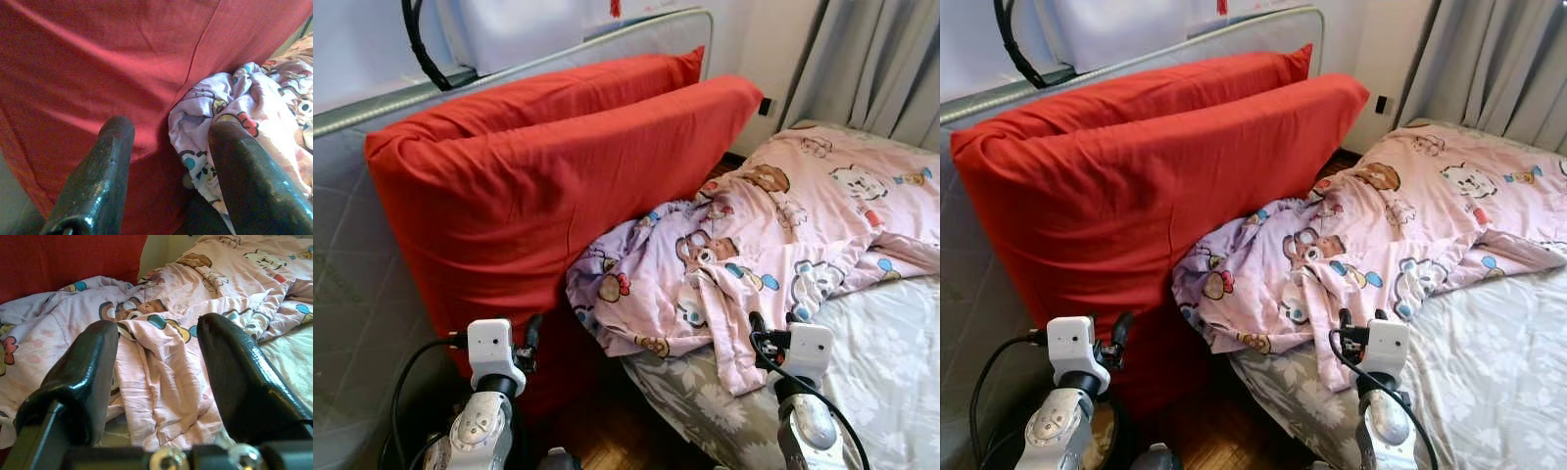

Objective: Clean up the room

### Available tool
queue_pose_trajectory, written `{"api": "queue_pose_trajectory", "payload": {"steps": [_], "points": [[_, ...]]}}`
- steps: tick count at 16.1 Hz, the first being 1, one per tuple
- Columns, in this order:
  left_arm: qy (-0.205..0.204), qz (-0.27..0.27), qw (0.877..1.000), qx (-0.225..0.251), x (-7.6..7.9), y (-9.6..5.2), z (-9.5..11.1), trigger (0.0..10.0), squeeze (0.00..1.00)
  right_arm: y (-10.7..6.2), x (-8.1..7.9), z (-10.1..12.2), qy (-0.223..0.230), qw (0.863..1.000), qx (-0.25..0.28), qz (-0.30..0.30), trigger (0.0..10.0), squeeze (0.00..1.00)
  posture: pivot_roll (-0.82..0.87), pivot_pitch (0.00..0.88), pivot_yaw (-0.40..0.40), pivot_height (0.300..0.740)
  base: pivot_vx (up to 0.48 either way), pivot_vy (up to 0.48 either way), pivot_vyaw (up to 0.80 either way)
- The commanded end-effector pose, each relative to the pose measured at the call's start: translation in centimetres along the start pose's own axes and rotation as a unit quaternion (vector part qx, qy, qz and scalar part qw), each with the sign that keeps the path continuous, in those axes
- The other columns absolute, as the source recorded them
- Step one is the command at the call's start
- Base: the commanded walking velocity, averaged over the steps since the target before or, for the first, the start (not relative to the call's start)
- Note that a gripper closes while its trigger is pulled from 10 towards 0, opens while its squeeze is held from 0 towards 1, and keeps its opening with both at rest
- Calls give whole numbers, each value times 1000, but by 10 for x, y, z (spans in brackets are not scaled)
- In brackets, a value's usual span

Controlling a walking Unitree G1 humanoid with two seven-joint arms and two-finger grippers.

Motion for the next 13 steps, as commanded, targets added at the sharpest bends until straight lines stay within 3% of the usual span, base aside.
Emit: {"api": "queue_pose_trajectory", "payload": {"steps": [1,4,13], "points": [[2,1,1000,0,-1,2,2,10000,0,1,-3,-2,0,1000,-9,5,10000,0,-12,0,12,661,0,0,0],[2,0,1000,-1,-1,2,2,10000,0,1,-6,-2,-4,1000,-7,13,10000,0,-14,0,13,641,0,0,0],[0,-3,1000,-2,1,2,2,10000,0,0,-6,-1,-2,1000,-5,13,10000,0,-13,8,13,641,0,0,0]]}}
Point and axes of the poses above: a point about 5 cm out from each wrist's last joint towards the gripper, its own y axis pointing out of the wrist towards the gripper, its own z axis along the axis of the wrist's last joint, x = y × z, the point moved 2 cm from there along y, pointing out of the wrist towards the gripper, and after that the axes turned 6 degrees about y, right-handed, at the moved point
